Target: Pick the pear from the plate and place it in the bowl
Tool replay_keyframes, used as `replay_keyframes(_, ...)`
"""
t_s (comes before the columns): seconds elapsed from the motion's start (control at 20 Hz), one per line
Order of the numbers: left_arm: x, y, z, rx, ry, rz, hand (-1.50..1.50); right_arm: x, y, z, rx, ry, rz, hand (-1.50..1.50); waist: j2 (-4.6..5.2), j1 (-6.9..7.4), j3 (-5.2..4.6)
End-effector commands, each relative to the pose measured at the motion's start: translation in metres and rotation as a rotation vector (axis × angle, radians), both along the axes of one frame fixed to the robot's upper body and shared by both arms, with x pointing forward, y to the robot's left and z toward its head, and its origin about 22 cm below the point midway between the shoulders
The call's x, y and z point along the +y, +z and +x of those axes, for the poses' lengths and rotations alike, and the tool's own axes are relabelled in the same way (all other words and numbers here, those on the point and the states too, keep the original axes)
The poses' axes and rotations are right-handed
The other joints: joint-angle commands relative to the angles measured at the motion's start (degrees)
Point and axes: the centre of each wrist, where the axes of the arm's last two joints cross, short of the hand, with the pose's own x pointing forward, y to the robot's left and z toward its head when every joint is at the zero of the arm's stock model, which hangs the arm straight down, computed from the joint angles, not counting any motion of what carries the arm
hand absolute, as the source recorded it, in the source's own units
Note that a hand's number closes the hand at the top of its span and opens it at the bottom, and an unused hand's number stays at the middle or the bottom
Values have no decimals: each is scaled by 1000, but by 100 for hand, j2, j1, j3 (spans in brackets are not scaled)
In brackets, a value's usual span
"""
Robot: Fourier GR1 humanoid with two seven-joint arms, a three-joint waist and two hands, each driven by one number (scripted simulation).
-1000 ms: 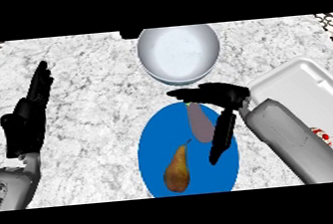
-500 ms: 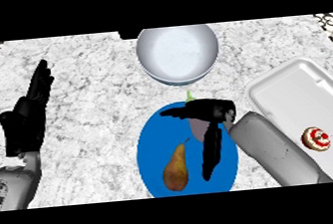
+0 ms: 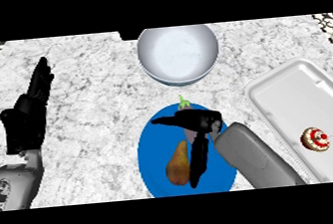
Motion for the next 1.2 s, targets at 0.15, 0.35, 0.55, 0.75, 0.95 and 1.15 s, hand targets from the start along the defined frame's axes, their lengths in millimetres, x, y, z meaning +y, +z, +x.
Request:
replay_keyframes(0.15, -5, -5, 10, 6, -8, -12, 0, 12, -39, -21, 53, 18, -12, -150, 61, -23, 13)
replay_keyframes(0.35, 14, -11, -9, -6, -11, -12, 0, 6, -45, -35, -54, 93, 11, 150, 54, -2, 13)
replay_keyframes(0.55, -10, -12, 5, -4, 0, -9, 0, 10, -41, -16, -69, 71, 34, 150, 65, -20, 13)
replay_keyframes(0.75, 4, -5, 5, 7, 3, -5, 0, 10, -44, -15, -65, 73, 50, 150, 64, -9, 13)
replay_keyframes(0.95, -5, 2, -9, 3, -3, 1, 0, 6, -32, -10, -100, 49, 92, 150, 49, 1, 14)
replay_keyframes(1.15, -18, -11, 1, 1, -50, 1, 0, 81, -7, -77, -419, 93, -9, 150, 37, 233, 7)
